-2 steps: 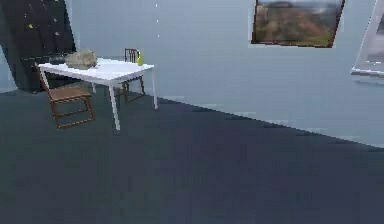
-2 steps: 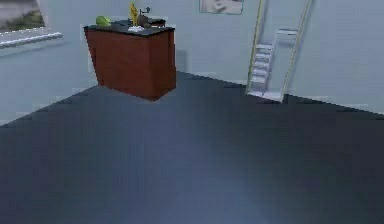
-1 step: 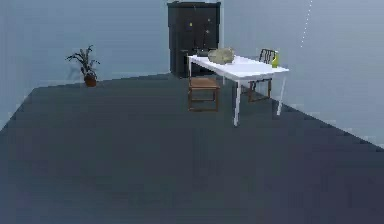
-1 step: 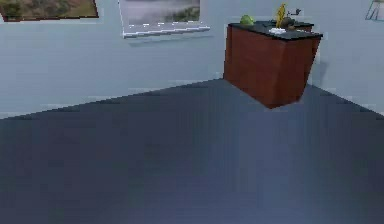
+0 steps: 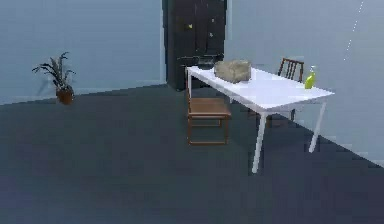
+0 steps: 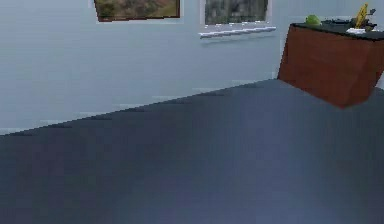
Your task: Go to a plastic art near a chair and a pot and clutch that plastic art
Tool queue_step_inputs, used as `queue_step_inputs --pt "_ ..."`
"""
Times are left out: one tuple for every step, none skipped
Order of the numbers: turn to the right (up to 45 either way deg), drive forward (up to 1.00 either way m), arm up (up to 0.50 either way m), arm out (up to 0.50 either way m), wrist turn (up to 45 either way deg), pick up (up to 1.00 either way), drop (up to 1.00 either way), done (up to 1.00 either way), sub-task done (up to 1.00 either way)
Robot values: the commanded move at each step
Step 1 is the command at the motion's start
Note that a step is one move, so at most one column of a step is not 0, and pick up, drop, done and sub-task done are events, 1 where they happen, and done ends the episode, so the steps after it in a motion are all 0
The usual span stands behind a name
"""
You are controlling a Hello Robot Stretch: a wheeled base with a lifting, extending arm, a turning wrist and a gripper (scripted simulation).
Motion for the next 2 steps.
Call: queue_step_inputs --pt "0.0 1.0 0.0 0.0 0.0 0.0 0.0 0.0 0.0" --pt "-9.0 0.0 0.0 0.0 0.0 0.0 0.0 0.0 0.0"
